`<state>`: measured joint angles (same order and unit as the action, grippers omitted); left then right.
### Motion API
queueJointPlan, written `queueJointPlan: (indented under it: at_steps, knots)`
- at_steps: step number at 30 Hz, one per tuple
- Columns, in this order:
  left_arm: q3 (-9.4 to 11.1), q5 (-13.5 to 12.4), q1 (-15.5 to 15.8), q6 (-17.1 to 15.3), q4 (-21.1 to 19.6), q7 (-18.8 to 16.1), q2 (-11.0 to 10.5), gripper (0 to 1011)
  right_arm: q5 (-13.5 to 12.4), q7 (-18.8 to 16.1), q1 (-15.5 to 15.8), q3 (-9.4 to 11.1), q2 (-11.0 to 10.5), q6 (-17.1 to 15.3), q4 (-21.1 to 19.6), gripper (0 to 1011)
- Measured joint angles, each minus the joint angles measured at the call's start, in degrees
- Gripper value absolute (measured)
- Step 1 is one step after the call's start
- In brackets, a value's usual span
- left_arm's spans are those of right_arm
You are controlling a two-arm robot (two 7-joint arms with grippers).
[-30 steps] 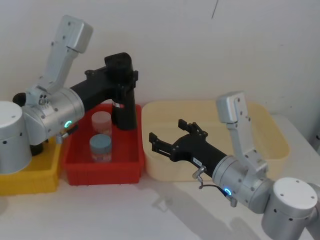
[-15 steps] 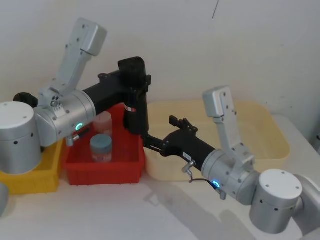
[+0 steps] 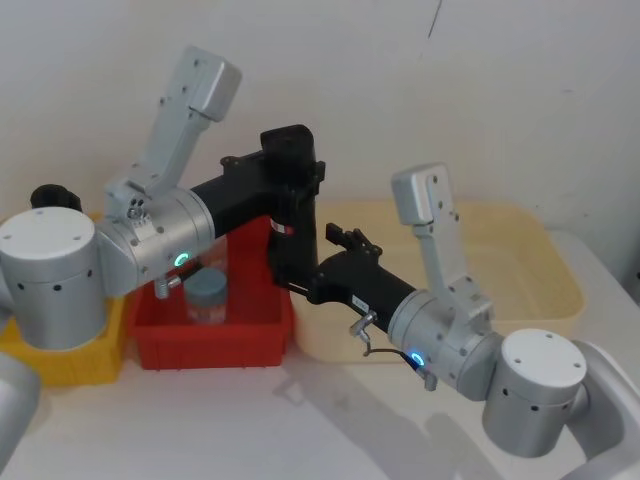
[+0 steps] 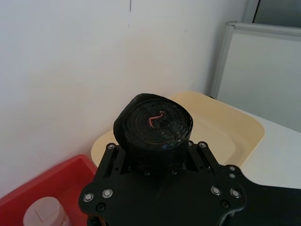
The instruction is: Pick up the garbage bag with the one hand and transfer it to the other hand.
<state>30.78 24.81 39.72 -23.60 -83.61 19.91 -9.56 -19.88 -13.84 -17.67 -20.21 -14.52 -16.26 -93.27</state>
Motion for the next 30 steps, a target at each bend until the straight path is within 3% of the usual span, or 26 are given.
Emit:
queueJointPlan:
  at_steps: [16, 22, 25, 30]
  knots:
    - [1.1, 0.6, 0.3, 0.8, 1.6, -0.3, 0.8, 439, -2.1, 1.1, -1.2, -0.5, 3.3, -1.5, 1.5, 995]
    - [1.3, 0.7, 0.3, 1.0, 1.8, -0.3, 0.9, 439, -2.6, 1.4, -1.3, -0.6, 3.9, -1.8, 1.7, 889]
    - [1.4, 0.8, 0.3, 1.1, 1.9, -0.4, 1.0, 439, -2.7, 1.6, -1.4, -0.6, 4.2, -2.0, 1.8, 783]
    - [1.4, 0.8, 0.4, 1.1, 2.0, -0.4, 1.0, 439, -3.0, 1.7, -1.5, -0.6, 4.5, -2.1, 1.9, 717]
